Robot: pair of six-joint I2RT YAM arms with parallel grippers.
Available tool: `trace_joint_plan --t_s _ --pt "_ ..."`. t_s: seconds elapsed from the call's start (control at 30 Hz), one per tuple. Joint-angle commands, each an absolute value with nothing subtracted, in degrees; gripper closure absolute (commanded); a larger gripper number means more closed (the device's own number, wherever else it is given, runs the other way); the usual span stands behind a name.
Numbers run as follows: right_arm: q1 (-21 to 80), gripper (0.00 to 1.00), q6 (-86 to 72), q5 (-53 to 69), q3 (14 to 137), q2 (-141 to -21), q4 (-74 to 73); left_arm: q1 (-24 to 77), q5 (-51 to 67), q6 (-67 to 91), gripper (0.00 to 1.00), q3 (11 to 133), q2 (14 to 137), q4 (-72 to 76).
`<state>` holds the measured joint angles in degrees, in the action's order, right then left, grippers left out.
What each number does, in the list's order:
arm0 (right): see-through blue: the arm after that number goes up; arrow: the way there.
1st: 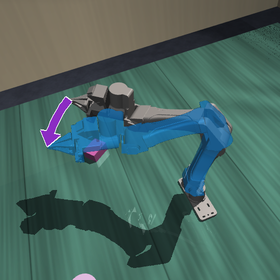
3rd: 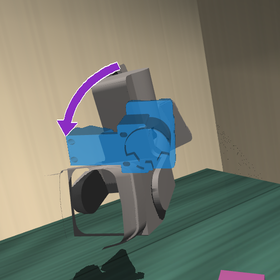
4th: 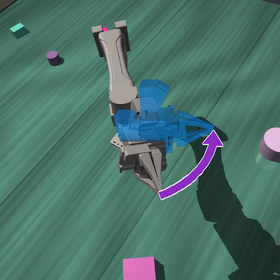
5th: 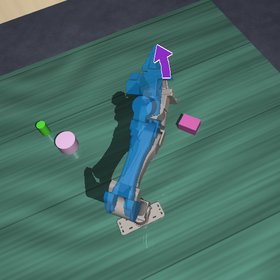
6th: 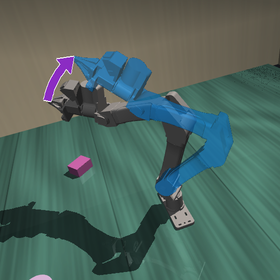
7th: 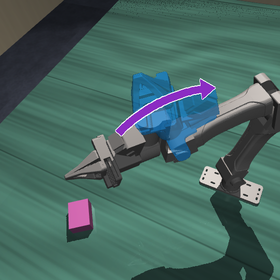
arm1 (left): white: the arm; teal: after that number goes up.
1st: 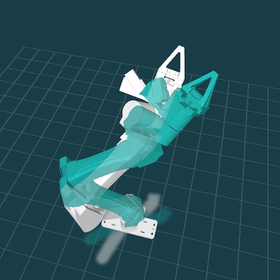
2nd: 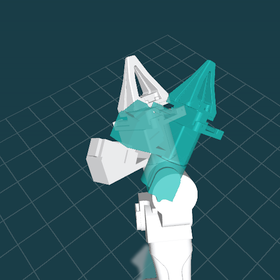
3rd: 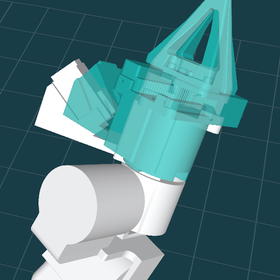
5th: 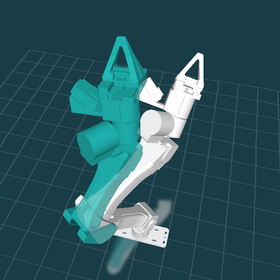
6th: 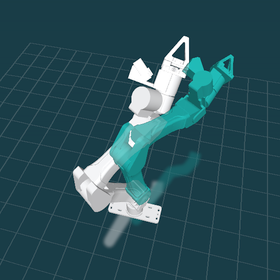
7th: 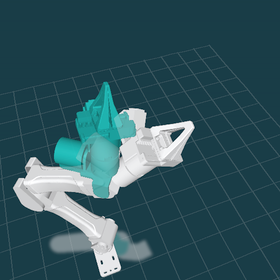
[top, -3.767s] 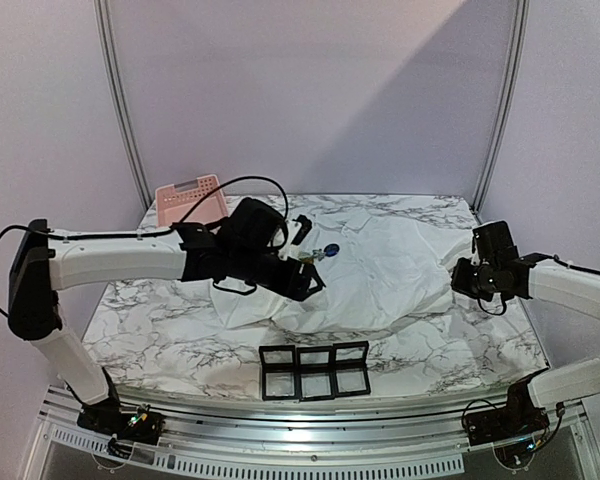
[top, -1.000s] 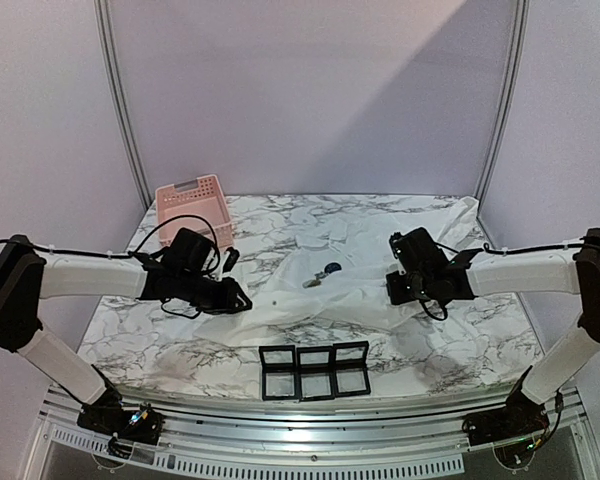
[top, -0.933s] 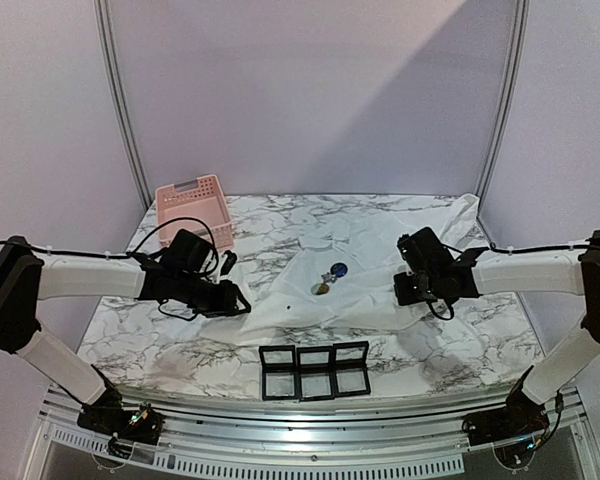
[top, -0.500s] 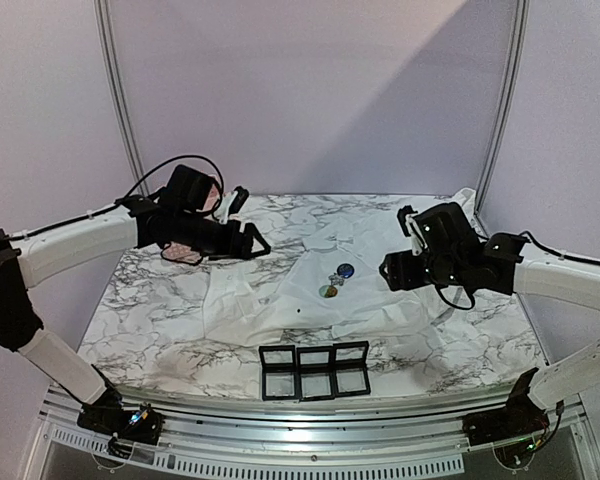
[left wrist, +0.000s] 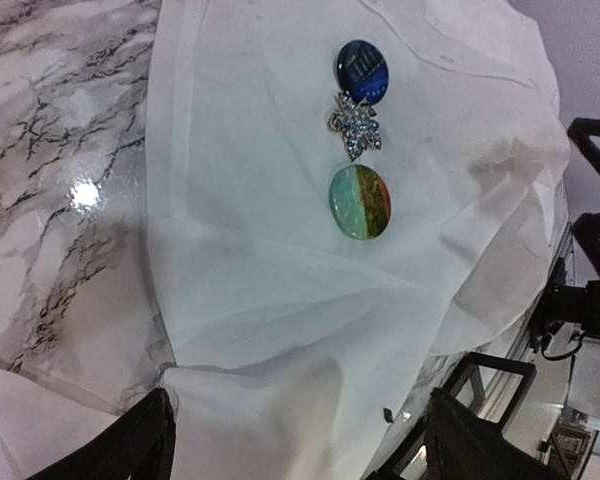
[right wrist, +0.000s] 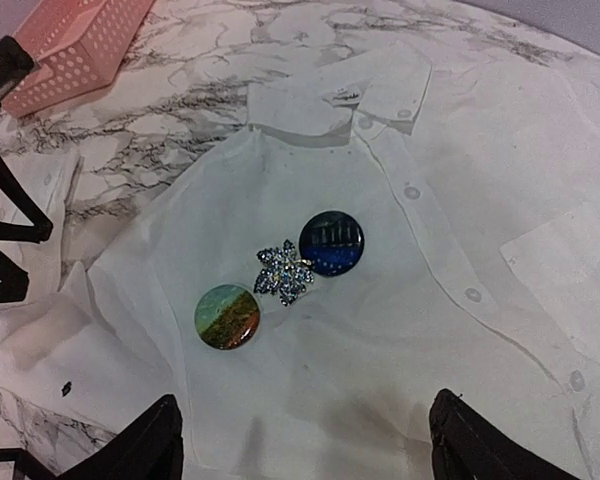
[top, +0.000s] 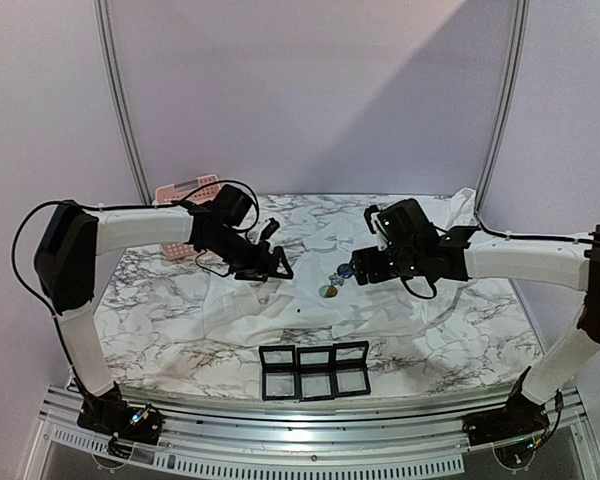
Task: Remove the brooch from the garment
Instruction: Smooth out the flattened clothing at the center of the board.
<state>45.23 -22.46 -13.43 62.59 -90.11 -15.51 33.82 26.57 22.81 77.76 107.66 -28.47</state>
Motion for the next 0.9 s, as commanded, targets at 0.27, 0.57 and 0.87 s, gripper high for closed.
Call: trace_joint_plan --t_s 0.27,0.57,0.87 --pt "44.8 0.41 -24.3 -6.8 61.6 -98.7 -15.1 35.0 30.1 25.5 0.14 78.7 114.7 -27.4" --pt "45.9 0.49 -29.9 -2.5 53.9 -96.1 -14.6 35.3 35.4 28.0 0.35 76.4 116.6 -22.7" --pt "46.0 0.45 -28.0 -3.5 56.2 -90.7 -17.3 35.4 41.6 30.8 0.73 74.7 114.8 -17.3"
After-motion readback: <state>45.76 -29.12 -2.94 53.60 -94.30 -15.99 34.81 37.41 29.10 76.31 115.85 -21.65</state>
